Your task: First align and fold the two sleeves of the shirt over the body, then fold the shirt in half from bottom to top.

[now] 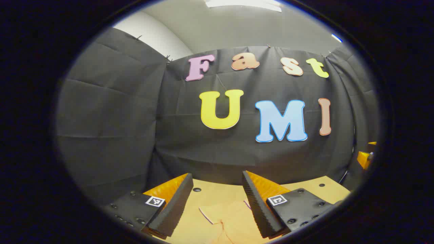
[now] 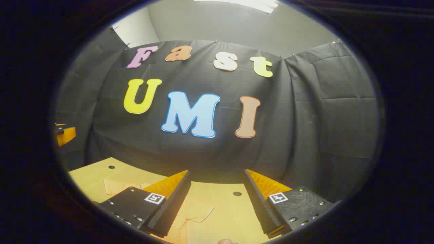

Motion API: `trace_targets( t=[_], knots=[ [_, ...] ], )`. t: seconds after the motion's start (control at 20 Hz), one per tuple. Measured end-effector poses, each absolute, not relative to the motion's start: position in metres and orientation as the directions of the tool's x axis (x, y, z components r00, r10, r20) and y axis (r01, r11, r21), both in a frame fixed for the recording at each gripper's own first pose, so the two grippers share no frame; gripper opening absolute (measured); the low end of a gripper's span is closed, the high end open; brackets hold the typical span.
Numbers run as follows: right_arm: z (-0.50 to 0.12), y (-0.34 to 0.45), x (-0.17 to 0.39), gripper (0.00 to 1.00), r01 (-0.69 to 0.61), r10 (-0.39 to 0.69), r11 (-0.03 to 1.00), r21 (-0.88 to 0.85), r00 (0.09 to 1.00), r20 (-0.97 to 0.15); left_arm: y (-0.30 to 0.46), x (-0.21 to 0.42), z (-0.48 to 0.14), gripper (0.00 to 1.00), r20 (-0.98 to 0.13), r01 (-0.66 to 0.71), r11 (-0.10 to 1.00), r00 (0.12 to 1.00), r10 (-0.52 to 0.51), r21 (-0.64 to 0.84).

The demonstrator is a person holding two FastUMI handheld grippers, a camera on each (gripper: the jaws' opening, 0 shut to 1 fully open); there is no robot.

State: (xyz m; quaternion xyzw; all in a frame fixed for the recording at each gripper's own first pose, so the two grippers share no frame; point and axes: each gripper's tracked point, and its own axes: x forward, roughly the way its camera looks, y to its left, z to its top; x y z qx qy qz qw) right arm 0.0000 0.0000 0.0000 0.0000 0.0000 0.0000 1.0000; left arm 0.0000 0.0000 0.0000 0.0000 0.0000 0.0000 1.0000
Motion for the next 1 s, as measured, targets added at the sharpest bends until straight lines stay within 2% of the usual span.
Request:
trace_targets(
  t=[0.45,0.7,1.0],
  knots=[
    [-0.006,0.002,-0.002,0.95,0.028,-0.029,1.0,-0.009,0.999,-0.021,-0.025,0.017,0.017,0.92,0.079,0.096,0.995,0.992,-0.096,0.008],
    [-0.016,0.013,0.0,0.95,-0.002,0.001,1.0,-0.025,0.999,-0.045,-0.026,0.013,0.011,0.93,0.058,0.103,0.995,0.993,-0.104,0.013],
    [-0.057,0.019,0.037,0.95,-0.032,0.031,0.999,-0.007,0.992,-0.119,-0.03,0.015,-0.001,0.93,0.024,0.107,0.994,0.994,-0.108,0.016]
  ],
)
